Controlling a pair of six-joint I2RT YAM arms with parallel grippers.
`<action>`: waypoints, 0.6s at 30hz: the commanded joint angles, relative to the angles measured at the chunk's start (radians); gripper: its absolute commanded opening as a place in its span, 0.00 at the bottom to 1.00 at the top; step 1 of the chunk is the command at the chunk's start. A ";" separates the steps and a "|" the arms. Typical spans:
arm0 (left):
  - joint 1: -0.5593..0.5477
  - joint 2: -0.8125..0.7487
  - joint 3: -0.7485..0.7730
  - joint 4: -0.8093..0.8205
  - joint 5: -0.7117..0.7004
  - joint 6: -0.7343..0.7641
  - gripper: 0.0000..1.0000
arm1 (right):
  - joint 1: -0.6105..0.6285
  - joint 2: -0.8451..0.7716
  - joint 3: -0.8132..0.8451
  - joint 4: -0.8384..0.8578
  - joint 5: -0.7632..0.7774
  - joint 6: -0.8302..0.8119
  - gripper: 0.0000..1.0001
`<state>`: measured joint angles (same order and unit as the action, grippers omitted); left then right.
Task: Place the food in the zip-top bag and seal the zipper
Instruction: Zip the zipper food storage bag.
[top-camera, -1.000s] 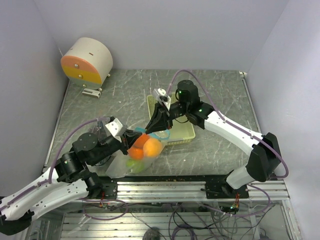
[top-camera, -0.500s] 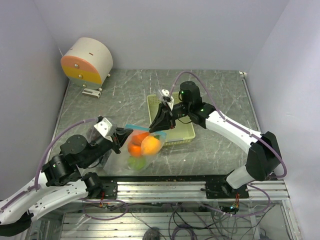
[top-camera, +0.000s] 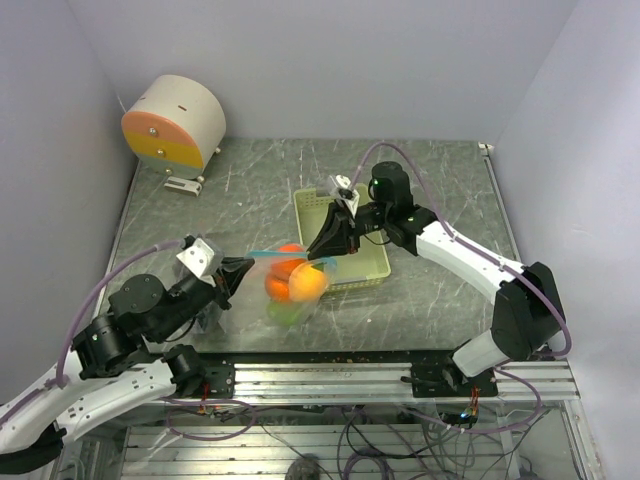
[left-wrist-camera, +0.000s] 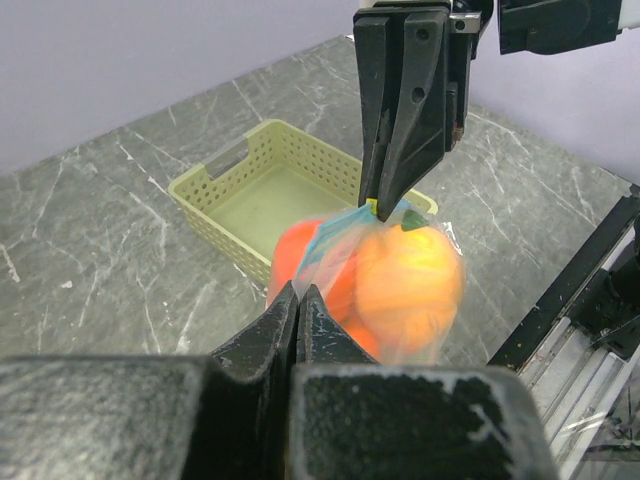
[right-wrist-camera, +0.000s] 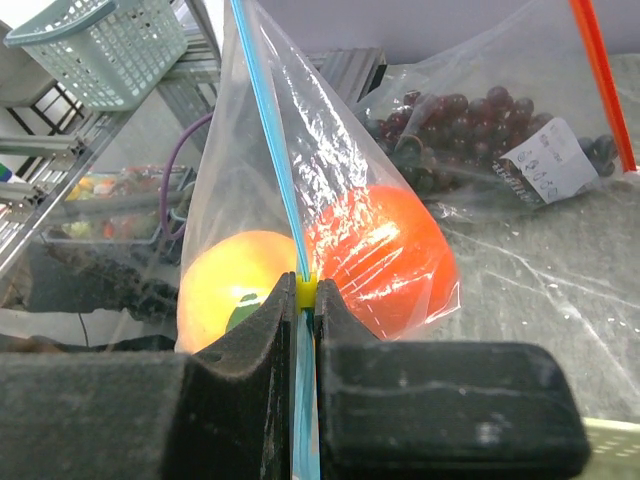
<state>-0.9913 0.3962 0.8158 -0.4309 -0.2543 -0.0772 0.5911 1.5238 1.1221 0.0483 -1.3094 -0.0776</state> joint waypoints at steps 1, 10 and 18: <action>0.005 -0.083 0.108 0.067 -0.129 0.033 0.07 | -0.086 0.026 -0.056 0.001 0.037 0.041 0.02; 0.005 -0.072 0.060 0.095 -0.074 0.087 0.32 | -0.074 -0.013 -0.021 0.020 0.019 0.132 0.00; 0.005 0.023 0.176 0.087 -0.020 0.184 0.99 | 0.087 -0.103 0.120 -0.272 0.358 0.027 0.00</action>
<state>-0.9909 0.3805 0.9428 -0.3862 -0.3138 0.0269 0.6090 1.4929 1.1694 -0.0959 -1.1175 0.0010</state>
